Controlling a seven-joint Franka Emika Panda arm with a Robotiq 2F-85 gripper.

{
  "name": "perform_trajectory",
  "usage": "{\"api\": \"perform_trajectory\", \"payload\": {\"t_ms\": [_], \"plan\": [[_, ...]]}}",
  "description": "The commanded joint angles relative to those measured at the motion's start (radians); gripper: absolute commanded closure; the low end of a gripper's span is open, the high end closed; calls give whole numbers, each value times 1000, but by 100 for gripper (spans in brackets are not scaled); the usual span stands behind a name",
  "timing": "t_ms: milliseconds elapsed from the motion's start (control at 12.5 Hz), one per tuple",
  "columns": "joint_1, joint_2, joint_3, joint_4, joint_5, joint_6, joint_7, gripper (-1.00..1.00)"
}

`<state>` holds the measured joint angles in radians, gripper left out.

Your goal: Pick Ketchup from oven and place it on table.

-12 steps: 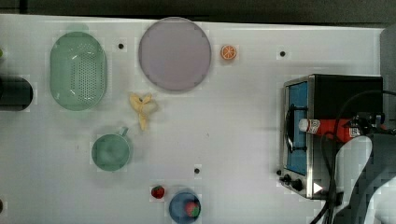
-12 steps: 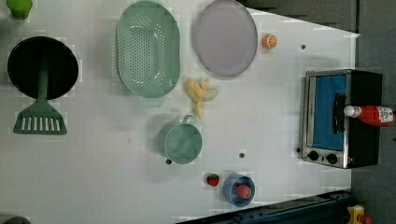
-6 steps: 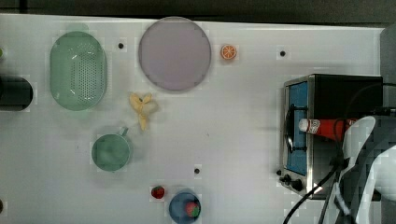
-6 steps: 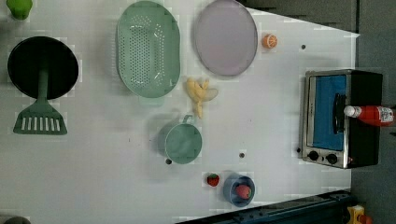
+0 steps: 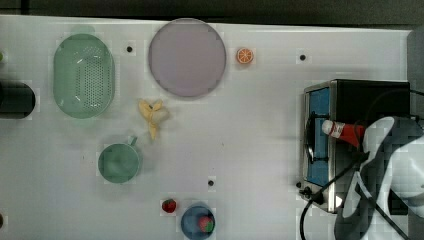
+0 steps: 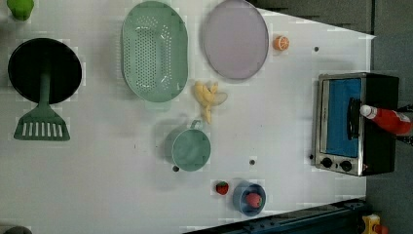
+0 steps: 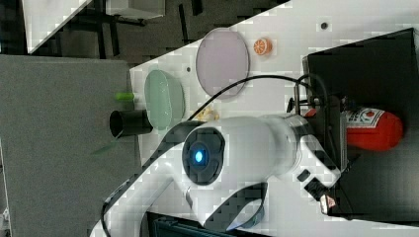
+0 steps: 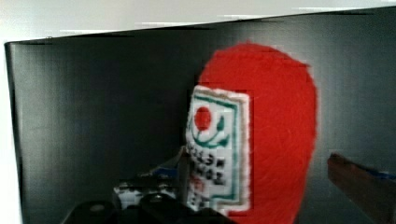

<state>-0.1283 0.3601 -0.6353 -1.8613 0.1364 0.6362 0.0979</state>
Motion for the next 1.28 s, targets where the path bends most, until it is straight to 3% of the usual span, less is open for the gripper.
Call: {"api": "perform_trajectory", "payload": {"t_ms": [80, 320, 480, 560, 960, 1280], "plan": [[-9, -3, 13, 3, 25, 20, 11, -100], [-10, 8, 15, -14, 54, 47, 10, -92], [-9, 8, 15, -20, 57, 60, 11, -43], [-9, 8, 14, -17, 57, 60, 11, -27], [9, -31, 15, 49, 42, 45, 6, -27], [74, -116, 26, 183, -6, -59, -35, -27]]}}
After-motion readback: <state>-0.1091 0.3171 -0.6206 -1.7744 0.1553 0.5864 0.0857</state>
